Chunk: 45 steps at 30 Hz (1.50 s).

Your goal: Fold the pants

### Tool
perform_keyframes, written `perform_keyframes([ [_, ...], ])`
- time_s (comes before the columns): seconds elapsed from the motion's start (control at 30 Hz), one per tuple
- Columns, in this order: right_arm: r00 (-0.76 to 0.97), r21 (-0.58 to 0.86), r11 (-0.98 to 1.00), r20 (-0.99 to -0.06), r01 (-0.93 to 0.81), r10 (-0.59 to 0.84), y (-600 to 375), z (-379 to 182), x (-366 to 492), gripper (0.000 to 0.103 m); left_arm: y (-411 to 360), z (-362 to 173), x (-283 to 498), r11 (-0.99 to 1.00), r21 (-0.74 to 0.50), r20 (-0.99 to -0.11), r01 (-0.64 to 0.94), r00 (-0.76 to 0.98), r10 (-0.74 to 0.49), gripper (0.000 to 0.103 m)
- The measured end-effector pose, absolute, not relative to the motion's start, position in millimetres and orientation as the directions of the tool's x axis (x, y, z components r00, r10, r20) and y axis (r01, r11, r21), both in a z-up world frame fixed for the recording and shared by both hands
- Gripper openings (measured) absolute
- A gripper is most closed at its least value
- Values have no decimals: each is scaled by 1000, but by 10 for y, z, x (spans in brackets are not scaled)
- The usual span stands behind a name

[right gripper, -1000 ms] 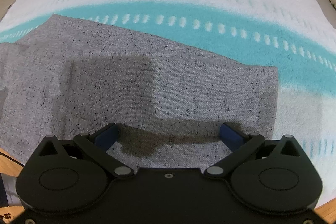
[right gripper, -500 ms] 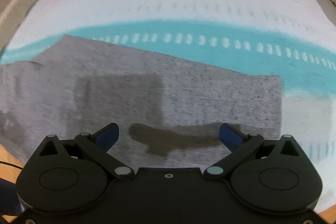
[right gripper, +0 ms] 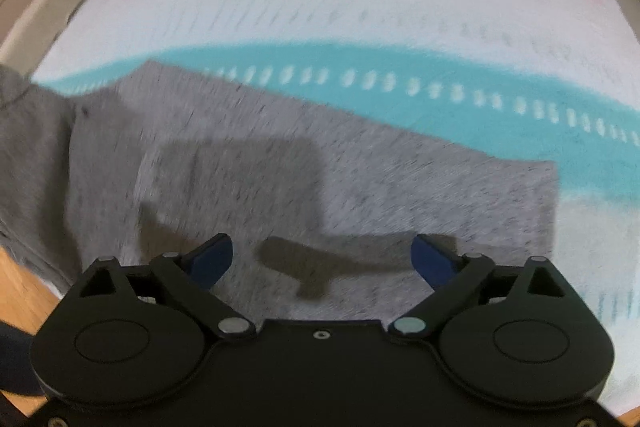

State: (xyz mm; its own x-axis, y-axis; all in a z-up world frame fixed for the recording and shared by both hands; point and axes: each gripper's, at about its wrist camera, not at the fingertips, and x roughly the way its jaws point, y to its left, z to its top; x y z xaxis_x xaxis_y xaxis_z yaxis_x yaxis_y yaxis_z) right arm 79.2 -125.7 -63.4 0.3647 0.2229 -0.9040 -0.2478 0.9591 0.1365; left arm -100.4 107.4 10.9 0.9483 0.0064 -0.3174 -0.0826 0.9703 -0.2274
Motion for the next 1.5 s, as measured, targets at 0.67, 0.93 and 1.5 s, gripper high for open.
perform_keyframes([
  [0.67,420,365,929,-834,-63,357,-1864,-484,1019,96,1034,-284,-35,981,-122,-626,-148,779,40,44],
  [0.93,383,415,882,-795,-223,471,-1224,-465,1408,97,1575,-800,382,939,-234,-771,-251,637,-22,46],
  [1.5,274,637,765,-721,-99,636,-816,-1080,2002,37,1908,-852,389,879,-355,-768,-319,636,-79,51],
])
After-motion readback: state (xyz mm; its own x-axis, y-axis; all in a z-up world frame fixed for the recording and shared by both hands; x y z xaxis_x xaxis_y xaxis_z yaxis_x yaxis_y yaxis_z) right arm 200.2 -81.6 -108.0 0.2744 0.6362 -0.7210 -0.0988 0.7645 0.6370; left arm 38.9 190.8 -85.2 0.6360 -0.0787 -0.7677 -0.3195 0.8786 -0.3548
